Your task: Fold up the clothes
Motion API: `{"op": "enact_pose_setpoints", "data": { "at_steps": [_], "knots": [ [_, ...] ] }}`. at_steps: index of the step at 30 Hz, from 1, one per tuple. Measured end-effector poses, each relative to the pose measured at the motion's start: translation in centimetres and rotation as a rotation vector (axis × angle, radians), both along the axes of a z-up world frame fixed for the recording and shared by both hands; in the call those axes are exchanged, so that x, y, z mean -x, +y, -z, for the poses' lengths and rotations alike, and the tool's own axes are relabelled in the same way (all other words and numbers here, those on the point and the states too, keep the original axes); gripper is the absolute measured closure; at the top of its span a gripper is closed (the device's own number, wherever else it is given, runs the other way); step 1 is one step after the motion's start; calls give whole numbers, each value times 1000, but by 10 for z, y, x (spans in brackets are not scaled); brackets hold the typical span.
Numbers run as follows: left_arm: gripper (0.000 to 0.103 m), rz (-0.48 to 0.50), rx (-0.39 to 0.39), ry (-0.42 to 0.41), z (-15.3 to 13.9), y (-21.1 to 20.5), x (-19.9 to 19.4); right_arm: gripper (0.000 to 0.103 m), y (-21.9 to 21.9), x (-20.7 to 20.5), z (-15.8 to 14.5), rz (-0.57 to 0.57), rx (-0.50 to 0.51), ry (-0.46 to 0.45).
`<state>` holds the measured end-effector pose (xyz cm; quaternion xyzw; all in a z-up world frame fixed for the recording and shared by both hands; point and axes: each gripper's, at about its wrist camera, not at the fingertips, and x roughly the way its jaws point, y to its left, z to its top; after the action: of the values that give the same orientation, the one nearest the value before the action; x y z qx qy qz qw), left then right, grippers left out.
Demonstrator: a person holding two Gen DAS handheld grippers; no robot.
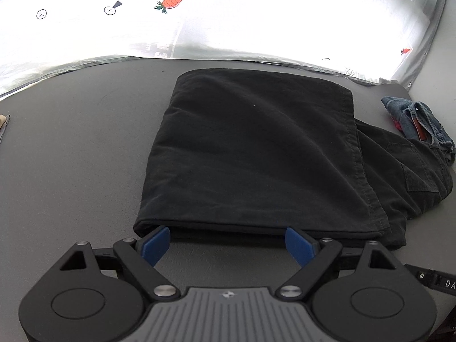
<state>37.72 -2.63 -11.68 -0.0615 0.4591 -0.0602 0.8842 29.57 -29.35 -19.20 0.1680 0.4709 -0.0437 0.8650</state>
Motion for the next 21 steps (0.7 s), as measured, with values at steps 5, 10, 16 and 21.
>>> {"op": "enact_pose_setpoints", "data": {
  "at_steps": [5, 10, 16, 21],
  "knots": [
    [10, -6, 35, -15, 1, -24, 5, 27, -42, -2, 2, 69, -74, -45],
    [4, -19, 13, -78, -2, -58, -7, 13, -102, -19, 10, 146, -204, -92],
    [1, -12, 93, -132, -5, -104, -56, 4, -189, -41, 18, 330, -340, -188],
    [1, 34, 33, -154, -3, -143, -116, 2, -249, -69, 31, 491, -365, -234]
  ]
}}
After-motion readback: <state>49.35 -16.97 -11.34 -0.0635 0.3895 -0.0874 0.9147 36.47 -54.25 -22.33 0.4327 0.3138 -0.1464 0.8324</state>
